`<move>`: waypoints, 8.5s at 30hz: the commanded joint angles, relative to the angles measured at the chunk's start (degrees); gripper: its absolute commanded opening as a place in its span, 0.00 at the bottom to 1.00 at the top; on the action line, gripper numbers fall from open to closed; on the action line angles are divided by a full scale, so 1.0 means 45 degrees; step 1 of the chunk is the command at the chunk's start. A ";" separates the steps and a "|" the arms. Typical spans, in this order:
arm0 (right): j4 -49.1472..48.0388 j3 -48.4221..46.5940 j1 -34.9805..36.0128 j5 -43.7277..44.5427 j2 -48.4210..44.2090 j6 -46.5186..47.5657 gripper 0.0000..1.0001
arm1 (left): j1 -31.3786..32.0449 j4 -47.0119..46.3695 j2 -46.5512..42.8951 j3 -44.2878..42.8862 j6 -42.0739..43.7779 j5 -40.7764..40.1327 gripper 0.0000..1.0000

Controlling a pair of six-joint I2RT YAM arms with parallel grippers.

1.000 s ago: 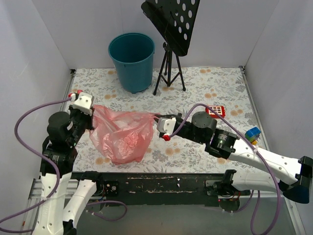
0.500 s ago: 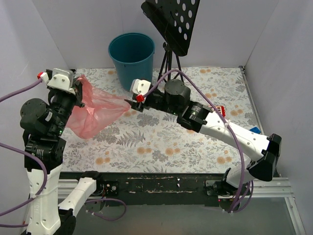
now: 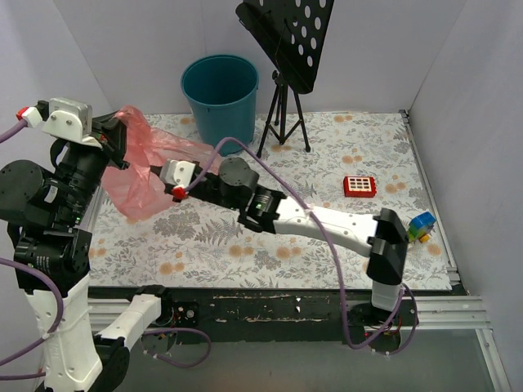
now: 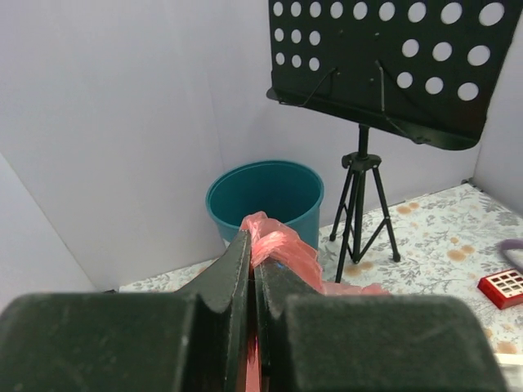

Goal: Put the trash bags into the trash bin
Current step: Unfold the trash bag at the center of the board.

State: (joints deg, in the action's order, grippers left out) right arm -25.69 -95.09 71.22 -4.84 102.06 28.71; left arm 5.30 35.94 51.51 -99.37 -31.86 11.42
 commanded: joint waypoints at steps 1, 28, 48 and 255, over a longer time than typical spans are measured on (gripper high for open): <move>-0.2569 -0.2419 0.0091 0.2865 0.1553 0.0727 0.01 | -0.0181 0.0645 0.0272 -0.0768 -0.0342 0.0976 0.00; 0.3050 0.4745 0.0364 0.1916 -0.4124 0.1414 0.85 | -0.0962 -0.0429 -0.1562 0.2844 -0.1397 0.2598 0.00; -0.0797 0.7129 -0.0048 -0.3764 -0.6412 0.0056 0.81 | -0.1939 -0.1053 -0.1331 0.4488 -0.2158 0.2871 0.00; -0.0149 0.5718 -0.1374 0.3204 -0.2424 0.0318 0.85 | -0.1881 -0.0898 -0.2462 0.4153 0.0379 0.0493 0.00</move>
State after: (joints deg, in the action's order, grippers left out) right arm -22.04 -71.79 65.14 6.17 98.54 27.77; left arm -2.92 33.50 40.56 -81.65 -32.12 19.86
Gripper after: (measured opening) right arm 0.849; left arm 0.006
